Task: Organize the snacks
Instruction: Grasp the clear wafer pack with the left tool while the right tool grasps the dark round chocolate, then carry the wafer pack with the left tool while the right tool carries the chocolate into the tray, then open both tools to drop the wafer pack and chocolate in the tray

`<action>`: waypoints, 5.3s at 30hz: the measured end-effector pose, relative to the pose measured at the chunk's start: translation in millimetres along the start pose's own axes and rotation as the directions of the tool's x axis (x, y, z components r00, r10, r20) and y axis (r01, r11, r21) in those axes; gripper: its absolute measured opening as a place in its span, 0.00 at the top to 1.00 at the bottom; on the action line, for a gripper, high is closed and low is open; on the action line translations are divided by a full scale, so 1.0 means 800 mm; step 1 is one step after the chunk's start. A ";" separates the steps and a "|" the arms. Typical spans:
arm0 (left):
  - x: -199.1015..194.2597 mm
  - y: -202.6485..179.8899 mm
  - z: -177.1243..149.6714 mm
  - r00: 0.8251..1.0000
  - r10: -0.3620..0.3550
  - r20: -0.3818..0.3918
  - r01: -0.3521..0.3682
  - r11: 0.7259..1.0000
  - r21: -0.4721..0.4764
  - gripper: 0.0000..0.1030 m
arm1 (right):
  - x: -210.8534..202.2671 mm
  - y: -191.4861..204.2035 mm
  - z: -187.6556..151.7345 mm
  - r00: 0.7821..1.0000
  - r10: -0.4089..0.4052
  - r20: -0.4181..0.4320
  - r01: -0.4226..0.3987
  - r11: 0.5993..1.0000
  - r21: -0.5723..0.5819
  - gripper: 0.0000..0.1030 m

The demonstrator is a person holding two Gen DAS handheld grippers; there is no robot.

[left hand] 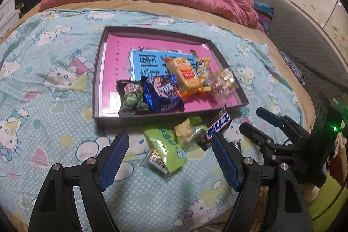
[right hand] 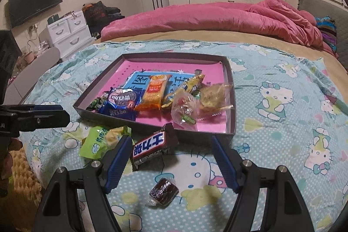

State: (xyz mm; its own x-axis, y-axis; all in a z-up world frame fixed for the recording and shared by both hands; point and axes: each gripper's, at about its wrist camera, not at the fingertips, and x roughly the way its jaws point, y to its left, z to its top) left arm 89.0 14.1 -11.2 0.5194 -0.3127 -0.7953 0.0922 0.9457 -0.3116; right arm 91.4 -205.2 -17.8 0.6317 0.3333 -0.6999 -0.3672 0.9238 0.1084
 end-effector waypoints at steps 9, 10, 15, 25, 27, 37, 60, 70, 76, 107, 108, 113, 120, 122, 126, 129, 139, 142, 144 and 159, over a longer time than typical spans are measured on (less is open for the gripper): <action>0.026 0.002 -0.036 0.995 0.021 -0.102 -0.019 1.000 0.024 0.23 | 0.012 0.007 -0.016 0.995 0.014 -0.097 -0.016 1.000 -0.021 0.28; 0.030 0.000 -0.038 0.994 0.020 -0.110 -0.016 0.999 0.029 0.23 | 0.014 0.008 -0.019 0.994 0.011 -0.110 -0.014 1.000 -0.026 0.28; 0.049 -0.005 -0.047 0.991 0.053 -0.124 -0.047 0.998 0.052 0.23 | 0.024 0.012 -0.033 0.984 -0.021 -0.176 0.014 0.999 -0.042 0.28; 0.069 -0.006 -0.050 0.992 0.075 -0.099 -0.065 0.993 0.104 0.23 | 0.041 0.012 -0.050 0.966 -0.019 -0.258 0.008 0.999 -0.044 0.42; 0.073 -0.008 -0.049 0.993 0.061 -0.097 -0.051 0.993 0.107 0.27 | 0.042 0.017 -0.052 0.965 -0.010 -0.262 -0.006 0.998 -0.062 0.50; 0.081 -0.007 -0.046 0.996 -0.004 -0.092 0.014 0.994 0.109 0.59 | 0.042 0.020 -0.053 0.968 0.003 -0.250 -0.023 0.997 -0.080 0.67; -0.014 0.071 -0.023 0.998 0.044 0.048 -0.040 0.996 -0.085 0.67 | 0.009 -0.018 -0.023 0.995 0.050 -0.082 -0.044 0.996 0.073 0.67; -0.011 0.069 0.013 0.994 0.045 0.095 -0.036 0.995 -0.093 0.67 | 0.001 -0.036 -0.007 0.999 0.044 -0.006 -0.043 0.992 0.118 0.67; 0.004 0.062 0.028 0.994 0.061 0.090 -0.054 0.995 -0.078 0.67 | 0.001 -0.045 0.002 0.999 0.029 0.019 -0.031 0.991 0.128 0.67; 0.048 0.071 0.043 0.995 0.093 0.046 -0.088 0.990 -0.113 0.67 | 0.031 -0.058 0.030 0.999 -0.006 0.039 0.001 0.992 0.125 0.67; 0.048 0.071 0.043 0.995 0.093 0.045 -0.087 0.990 -0.114 0.67 | 0.033 -0.059 0.030 0.999 -0.006 0.038 0.001 0.992 0.124 0.67; 0.049 0.071 0.043 0.995 0.092 0.042 -0.086 0.989 -0.119 0.67 | 0.038 -0.059 0.030 0.999 -0.014 0.033 0.010 0.992 0.124 0.67; 0.049 0.072 0.043 0.995 0.089 0.042 -0.083 0.989 -0.121 0.67 | 0.043 -0.058 0.034 0.999 -0.020 0.038 0.016 0.993 0.121 0.67; 0.050 0.072 0.043 0.995 0.089 0.042 -0.083 0.989 -0.120 0.67 | 0.045 -0.057 0.034 0.999 -0.024 0.038 0.020 0.993 0.119 0.67; 0.052 0.070 0.043 0.995 0.088 0.040 -0.083 0.990 -0.118 0.67 | 0.048 -0.057 0.036 0.999 -0.032 0.037 0.028 0.993 0.116 0.67; 0.053 0.070 0.043 0.995 0.088 0.039 -0.083 0.990 -0.117 0.66 | 0.053 -0.058 0.035 0.999 -0.041 0.030 0.038 0.993 0.113 0.67; 0.049 0.066 0.042 0.995 0.088 0.036 -0.084 0.990 -0.112 0.64 | 0.063 -0.061 0.030 0.998 -0.056 0.003 0.056 0.992 0.114 0.65; 0.046 0.064 0.042 0.995 0.087 0.037 -0.083 0.990 -0.111 0.59 | 0.060 -0.060 0.030 0.998 -0.061 0.007 0.060 0.992 0.112 0.64; 0.042 0.063 0.042 0.996 0.085 0.037 -0.081 0.990 -0.115 0.58 | 0.057 -0.059 0.030 0.998 -0.063 0.014 0.061 0.992 0.112 0.53; 0.012 0.027 0.034 0.999 0.014 0.052 -0.012 0.999 -0.046 0.43 | 0.026 -0.049 0.018 1.000 0.011 0.022 -0.014 0.990 0.138 0.50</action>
State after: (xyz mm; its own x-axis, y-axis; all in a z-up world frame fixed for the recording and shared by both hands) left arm 119.2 34.1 -11.1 0.5639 -0.2940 -0.7717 0.0468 0.9444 -0.3256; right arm 128.7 -231.4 -26.7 0.6426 0.3472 -0.6830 -0.2779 0.9364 0.2145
